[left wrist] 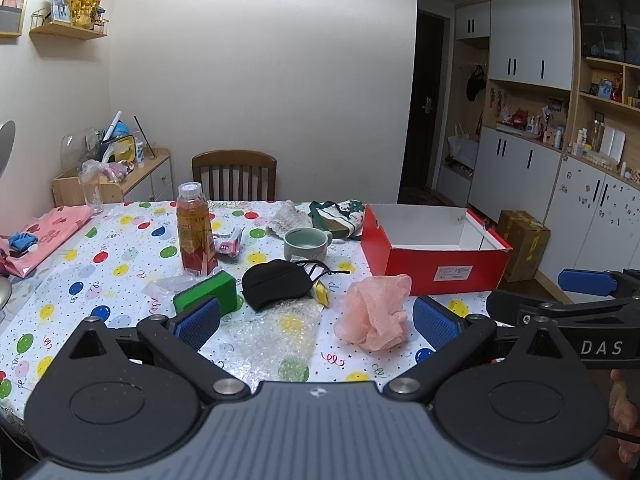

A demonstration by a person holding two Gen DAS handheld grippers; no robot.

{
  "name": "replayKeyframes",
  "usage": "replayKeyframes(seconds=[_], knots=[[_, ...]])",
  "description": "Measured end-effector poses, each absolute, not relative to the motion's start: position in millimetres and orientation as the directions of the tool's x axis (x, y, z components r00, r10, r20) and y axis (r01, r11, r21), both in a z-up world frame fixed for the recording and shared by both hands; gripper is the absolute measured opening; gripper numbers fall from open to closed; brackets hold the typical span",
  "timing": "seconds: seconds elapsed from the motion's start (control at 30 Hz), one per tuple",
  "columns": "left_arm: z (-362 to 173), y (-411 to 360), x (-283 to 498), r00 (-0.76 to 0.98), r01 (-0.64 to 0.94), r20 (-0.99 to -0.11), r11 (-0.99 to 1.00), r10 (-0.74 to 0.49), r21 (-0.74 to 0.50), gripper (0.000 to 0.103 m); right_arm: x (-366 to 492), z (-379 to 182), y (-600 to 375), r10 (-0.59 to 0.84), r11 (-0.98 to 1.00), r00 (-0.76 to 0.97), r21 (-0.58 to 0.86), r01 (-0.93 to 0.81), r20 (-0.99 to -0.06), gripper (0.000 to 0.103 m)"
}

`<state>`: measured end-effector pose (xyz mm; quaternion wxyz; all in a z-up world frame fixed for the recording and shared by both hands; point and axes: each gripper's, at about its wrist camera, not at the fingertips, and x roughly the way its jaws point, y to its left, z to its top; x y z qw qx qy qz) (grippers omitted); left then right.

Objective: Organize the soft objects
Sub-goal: 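Move both tools toward the green sponge and pink bath puff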

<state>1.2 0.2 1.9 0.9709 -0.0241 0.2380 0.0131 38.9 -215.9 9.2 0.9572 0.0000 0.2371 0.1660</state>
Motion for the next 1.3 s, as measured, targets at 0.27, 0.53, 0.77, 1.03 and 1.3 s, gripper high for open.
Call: replayKeyframes(seconds=[0.27, 0.53, 0.77, 1.03, 1.3], knots=[[0.0, 5.9, 2.1, 0.883, -0.046, -0.469, 0.997, 0.008, -0.069, 0.103, 38.3, 1.6, -213.0, 0.321, 0.944, 0.832, 0.077, -0.322, -0.452, 0.103], [-0.2, 10.9, 2.9, 0.885, -0.058, -0.466, 0.995, 0.012, -0.085, 0.103, 38.4, 8.6, -214.4, 0.33, 0.94, 0.831, 0.079, -0.331, -0.448, 0.103], [-0.1, 9.7, 2.3, 0.891, -0.05, -0.454, 0.995, 0.005, -0.087, 0.103, 40.9, 6.4, -214.4, 0.34, 0.937, 0.829, 0.085, -0.338, -0.444, 0.103], [-0.9, 10.6, 6.1, 0.888, -0.043, -0.459, 0.992, -0.015, -0.115, 0.103, 43.6, 7.2, -213.8, 0.336, 0.938, 0.828, 0.083, -0.335, -0.449, 0.103], [1.1, 11.6, 7.7, 0.896, -0.061, -0.444, 0.989, -0.006, -0.135, 0.103, 45.4, 8.6, -217.3, 0.36, 0.93, 0.826, 0.098, -0.354, -0.434, 0.103]])
